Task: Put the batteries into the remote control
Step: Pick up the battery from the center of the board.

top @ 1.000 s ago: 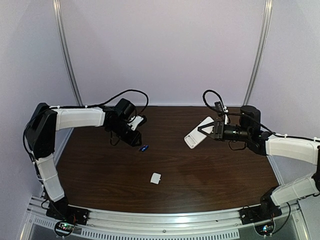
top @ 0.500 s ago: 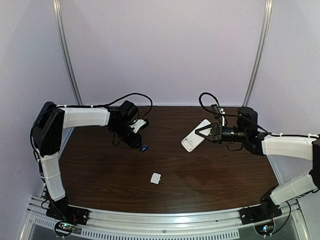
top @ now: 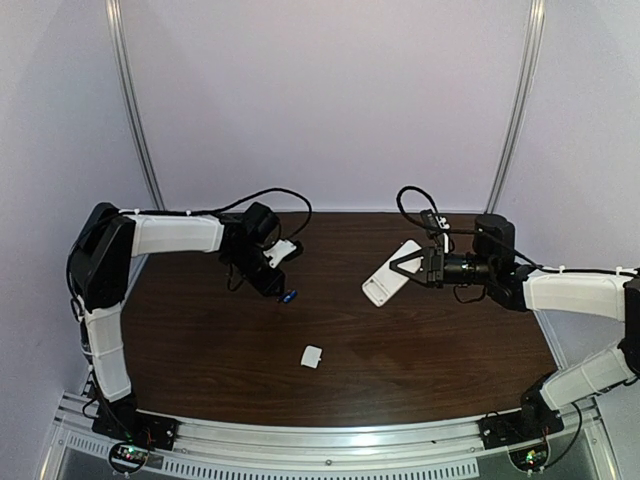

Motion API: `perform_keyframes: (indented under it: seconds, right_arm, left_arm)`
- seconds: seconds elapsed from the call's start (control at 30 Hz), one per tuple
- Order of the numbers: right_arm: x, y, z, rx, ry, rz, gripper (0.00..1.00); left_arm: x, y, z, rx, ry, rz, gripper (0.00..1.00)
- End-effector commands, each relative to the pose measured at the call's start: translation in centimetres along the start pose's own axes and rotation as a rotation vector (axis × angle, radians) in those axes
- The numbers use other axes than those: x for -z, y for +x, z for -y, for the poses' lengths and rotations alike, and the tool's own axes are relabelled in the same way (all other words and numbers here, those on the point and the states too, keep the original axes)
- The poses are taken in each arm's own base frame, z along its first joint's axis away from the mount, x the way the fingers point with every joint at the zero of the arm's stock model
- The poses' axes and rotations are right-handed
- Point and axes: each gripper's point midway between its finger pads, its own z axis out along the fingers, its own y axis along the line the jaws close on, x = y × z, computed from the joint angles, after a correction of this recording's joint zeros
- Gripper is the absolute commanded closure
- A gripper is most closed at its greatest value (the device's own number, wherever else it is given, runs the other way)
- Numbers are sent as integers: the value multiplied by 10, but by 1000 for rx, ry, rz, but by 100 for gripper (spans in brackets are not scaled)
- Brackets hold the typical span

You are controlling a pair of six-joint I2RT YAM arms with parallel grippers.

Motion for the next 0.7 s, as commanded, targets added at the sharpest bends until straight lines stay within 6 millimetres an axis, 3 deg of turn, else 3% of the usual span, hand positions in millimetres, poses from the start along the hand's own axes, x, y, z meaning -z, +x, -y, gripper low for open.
perform_keyframes:
  seconds: [0.0, 0.67]
  right_arm:
    - [1, 3, 1, 15, -10, -9, 100]
    - [-1, 3, 1, 16, -26, -15, 100]
  left_arm:
    - [-8, -10, -5, -37, 0, 20, 76]
    - [-32, 0, -20, -55, -59, -32, 80]
